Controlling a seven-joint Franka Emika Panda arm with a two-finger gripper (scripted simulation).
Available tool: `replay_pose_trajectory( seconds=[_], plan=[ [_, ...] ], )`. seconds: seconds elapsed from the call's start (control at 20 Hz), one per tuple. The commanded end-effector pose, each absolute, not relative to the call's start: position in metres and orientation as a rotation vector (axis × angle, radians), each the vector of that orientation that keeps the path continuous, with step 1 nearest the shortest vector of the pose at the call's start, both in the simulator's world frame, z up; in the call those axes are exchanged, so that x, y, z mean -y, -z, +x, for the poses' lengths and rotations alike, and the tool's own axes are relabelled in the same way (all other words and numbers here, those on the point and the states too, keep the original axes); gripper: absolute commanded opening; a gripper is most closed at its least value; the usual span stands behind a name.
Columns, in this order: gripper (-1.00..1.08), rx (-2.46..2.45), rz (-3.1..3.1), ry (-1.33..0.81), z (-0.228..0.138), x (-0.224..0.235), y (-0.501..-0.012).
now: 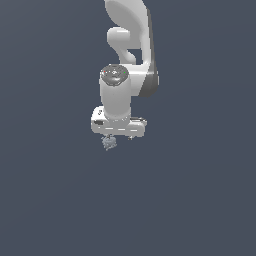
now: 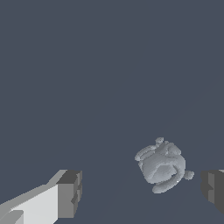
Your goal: Pick up the object and move it to a goal position.
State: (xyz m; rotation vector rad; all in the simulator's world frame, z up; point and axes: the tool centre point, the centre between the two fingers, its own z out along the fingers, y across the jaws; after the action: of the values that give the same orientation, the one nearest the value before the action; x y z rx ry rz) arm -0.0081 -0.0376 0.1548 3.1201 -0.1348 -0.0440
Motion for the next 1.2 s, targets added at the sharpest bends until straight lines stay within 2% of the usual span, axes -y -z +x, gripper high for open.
replay_pose_trajectory(
  seconds=[0.0, 0.4, 1.15],
  plan=[
    [1.00, 0.135, 3.120, 0.044, -0.008, 0.038, -0.155],
    [1.00, 0.168, 3.098, 0.059, -0.016, 0.070, -0.161],
    [1.00, 0.271, 3.095, 0.054, -0.018, 0.070, -0.156]
  ],
)
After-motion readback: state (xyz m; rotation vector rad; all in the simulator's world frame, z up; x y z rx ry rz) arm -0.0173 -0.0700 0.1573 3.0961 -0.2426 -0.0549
